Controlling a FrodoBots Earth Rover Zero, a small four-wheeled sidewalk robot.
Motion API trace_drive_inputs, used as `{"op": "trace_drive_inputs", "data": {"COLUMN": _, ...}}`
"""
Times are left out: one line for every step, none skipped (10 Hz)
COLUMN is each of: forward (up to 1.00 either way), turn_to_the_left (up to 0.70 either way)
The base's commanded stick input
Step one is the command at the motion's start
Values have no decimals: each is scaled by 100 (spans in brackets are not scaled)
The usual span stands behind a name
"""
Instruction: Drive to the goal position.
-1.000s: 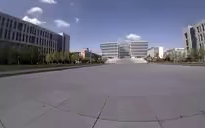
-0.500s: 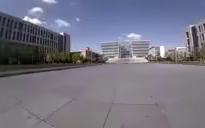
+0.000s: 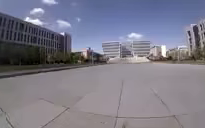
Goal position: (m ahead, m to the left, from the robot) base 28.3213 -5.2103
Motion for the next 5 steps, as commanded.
{"op": "trace_drive_inputs", "data": {"forward": 70, "turn_to_the_left": 0}}
{"op": "trace_drive_inputs", "data": {"forward": 70, "turn_to_the_left": 0}}
{"op": "trace_drive_inputs", "data": {"forward": 70, "turn_to_the_left": 0}}
{"op": "trace_drive_inputs", "data": {"forward": 70, "turn_to_the_left": 0}}
{"op": "trace_drive_inputs", "data": {"forward": 70, "turn_to_the_left": 0}}
